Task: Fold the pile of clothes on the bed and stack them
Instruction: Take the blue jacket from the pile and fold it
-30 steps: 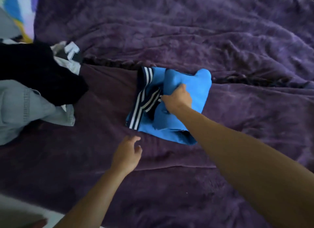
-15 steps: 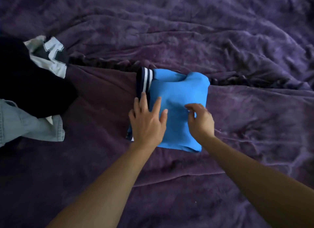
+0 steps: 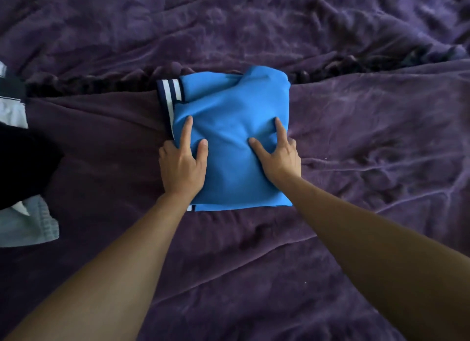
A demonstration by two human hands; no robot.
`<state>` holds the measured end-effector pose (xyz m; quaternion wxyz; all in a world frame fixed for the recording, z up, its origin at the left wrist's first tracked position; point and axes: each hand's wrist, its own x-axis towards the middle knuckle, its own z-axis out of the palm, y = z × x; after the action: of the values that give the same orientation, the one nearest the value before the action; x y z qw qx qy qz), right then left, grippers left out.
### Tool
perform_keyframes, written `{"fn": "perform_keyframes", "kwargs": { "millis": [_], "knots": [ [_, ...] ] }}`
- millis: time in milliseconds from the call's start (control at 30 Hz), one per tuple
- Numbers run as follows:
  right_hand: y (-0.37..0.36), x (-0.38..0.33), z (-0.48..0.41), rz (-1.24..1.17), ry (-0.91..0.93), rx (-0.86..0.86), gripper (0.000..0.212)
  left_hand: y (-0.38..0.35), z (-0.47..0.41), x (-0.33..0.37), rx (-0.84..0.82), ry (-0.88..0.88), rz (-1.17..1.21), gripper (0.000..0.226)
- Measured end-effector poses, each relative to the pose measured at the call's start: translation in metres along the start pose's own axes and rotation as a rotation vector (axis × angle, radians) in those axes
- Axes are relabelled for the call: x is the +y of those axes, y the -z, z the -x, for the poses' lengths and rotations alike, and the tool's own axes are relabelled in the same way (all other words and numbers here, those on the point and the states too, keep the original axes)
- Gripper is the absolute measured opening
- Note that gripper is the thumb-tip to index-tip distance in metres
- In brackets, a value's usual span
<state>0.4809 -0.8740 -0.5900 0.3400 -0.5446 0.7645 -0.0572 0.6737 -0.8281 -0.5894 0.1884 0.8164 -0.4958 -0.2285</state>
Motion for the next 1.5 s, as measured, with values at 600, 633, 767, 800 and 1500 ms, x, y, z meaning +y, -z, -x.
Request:
{"fn": "perform_keyframes", "kwargs": {
  "millis": [600,633,767,800,1500],
  "knots": [
    [0.204,0.192,0.194,0.114,-0.019,0.154,0.063,0.024,0.252,0.178,-0.317,-0.06,0.314,0.051],
    [0.218,0.207,0.202,0.107,-0.018,0.171,0.063,0.022,0.266,0.194,-0.32,-0.085,0.322,0.051],
    [0.291,0.266,0.229,0.079,-0.004,0.249,0.063,0.008,0.321,0.267,-0.306,-0.195,0.355,0.049],
    [0.311,0.28,0.234,0.079,0.003,0.268,0.062,0.003,0.334,0.286,-0.301,-0.213,0.364,0.05],
    [0.593,0.477,0.109,0.277,0.012,0.42,0.062,-0.16,0.384,0.589,-0.451,-0.235,0.582,0.056]
  ]
}}
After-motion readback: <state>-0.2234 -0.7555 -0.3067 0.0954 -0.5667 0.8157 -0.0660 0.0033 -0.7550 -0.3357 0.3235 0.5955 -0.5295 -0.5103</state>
